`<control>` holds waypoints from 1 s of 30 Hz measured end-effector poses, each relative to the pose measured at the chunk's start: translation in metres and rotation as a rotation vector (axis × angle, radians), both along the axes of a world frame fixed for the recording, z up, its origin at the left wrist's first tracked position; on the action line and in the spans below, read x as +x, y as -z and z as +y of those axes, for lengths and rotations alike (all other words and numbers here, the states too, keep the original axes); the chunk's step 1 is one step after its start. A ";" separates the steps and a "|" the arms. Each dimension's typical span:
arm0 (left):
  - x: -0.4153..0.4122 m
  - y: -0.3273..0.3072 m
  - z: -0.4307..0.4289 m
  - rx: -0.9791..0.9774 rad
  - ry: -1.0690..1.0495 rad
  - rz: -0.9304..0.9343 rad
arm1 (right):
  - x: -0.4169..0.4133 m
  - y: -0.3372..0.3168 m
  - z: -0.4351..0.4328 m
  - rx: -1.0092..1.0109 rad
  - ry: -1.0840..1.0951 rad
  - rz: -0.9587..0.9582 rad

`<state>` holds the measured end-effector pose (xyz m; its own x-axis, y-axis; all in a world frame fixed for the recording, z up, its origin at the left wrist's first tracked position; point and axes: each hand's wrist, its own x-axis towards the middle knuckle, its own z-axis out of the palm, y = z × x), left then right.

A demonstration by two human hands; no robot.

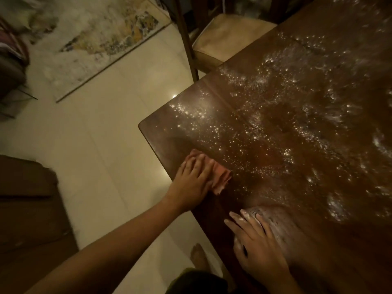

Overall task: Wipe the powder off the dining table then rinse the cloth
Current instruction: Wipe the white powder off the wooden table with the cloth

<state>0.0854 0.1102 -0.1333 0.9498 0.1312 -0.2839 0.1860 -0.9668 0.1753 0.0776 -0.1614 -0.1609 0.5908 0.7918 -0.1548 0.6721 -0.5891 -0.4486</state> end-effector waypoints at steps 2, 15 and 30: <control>0.012 -0.006 0.024 -0.018 -0.020 0.008 | 0.000 0.002 -0.001 0.031 0.006 0.011; 0.026 0.003 0.026 0.130 -0.100 0.036 | -0.004 0.004 -0.005 0.087 0.081 -0.023; 0.126 0.017 0.189 0.179 -0.395 0.033 | -0.022 0.008 0.005 -0.075 0.303 -0.150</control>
